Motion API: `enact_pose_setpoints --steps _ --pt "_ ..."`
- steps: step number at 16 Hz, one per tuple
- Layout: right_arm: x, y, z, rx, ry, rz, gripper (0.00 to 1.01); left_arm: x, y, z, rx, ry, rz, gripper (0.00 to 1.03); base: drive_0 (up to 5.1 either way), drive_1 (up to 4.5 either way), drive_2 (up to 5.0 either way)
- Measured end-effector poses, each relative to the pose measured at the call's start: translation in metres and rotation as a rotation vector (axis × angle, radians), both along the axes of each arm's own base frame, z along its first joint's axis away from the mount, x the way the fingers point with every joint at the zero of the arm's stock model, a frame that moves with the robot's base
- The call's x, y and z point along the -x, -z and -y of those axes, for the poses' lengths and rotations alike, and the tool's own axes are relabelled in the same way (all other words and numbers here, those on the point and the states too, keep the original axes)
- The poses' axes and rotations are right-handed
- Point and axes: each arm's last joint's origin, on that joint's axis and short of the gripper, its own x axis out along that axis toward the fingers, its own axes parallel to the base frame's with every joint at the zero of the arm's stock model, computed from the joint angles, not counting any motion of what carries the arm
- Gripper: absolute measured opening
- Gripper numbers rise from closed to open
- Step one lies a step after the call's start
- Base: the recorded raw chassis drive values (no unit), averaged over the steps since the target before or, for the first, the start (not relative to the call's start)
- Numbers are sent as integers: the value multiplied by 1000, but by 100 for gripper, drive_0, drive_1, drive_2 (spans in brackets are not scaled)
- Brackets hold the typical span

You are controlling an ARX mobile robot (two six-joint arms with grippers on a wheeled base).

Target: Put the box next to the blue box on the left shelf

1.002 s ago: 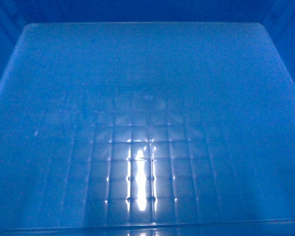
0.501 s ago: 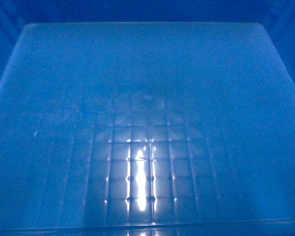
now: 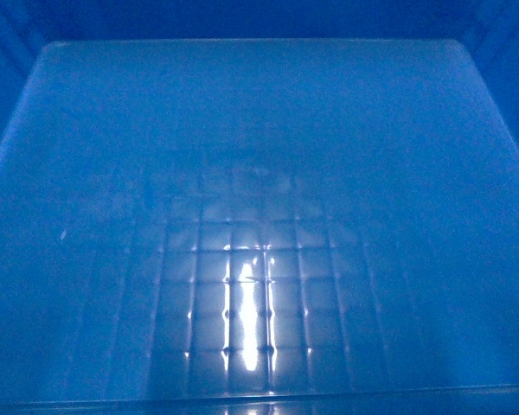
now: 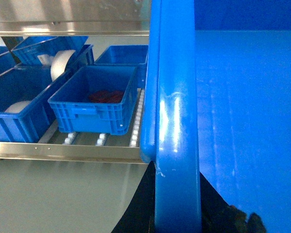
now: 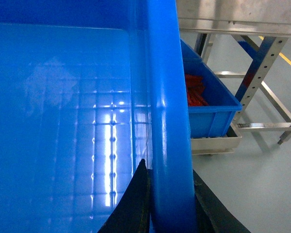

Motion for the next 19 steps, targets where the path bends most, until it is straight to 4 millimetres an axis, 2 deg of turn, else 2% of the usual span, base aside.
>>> enact_pose_setpoints --steps 19 --pt "0 0 0 1 0 -2 12 0 0 0 1 0 -1 9 0 0 0"
